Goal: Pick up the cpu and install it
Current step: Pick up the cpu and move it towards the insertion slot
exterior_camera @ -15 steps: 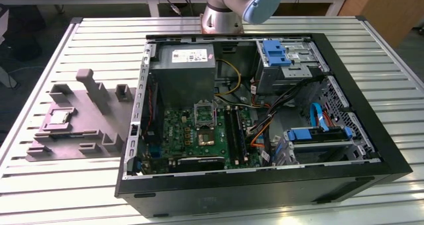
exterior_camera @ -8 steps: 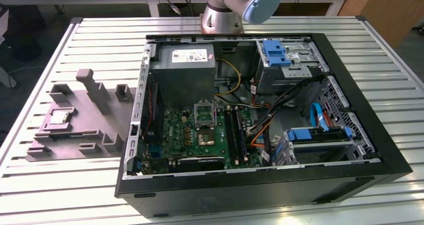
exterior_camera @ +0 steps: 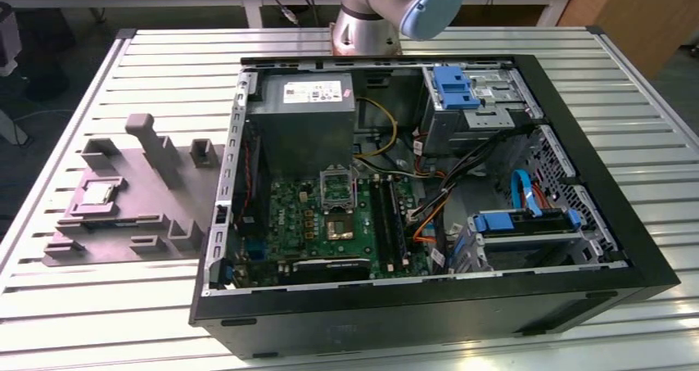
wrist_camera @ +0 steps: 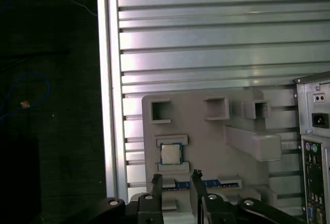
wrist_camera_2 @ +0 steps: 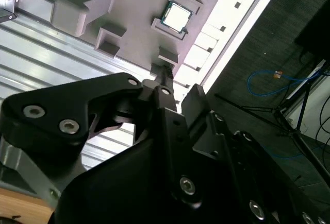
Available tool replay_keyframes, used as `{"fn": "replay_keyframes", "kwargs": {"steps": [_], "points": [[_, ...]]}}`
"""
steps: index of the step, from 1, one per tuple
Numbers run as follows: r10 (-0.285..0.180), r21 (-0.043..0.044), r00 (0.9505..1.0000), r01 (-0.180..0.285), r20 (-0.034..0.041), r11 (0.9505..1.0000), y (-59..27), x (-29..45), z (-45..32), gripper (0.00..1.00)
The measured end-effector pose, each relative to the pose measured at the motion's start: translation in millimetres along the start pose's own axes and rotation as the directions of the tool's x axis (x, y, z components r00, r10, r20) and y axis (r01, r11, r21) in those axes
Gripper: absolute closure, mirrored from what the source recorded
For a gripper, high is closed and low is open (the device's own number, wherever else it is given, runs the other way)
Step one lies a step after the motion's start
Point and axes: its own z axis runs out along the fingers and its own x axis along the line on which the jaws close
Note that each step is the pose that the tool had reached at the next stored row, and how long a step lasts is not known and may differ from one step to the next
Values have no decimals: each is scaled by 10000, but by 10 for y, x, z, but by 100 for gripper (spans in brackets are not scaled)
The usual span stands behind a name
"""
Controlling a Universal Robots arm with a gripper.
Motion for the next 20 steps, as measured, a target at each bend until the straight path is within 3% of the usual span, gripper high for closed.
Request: {"fn": "replay_keyframes", "kwargs": {"steps": [2, 4, 20], "points": [[0, 0, 10000, 0, 0, 10000, 0, 0, 0, 59], [0, -1, 10000, 0, 1, 10000, 0, 0, 0, 47], [-4, 0, 10000, 4, 0, 10000, 0, 0, 0, 47]]}}
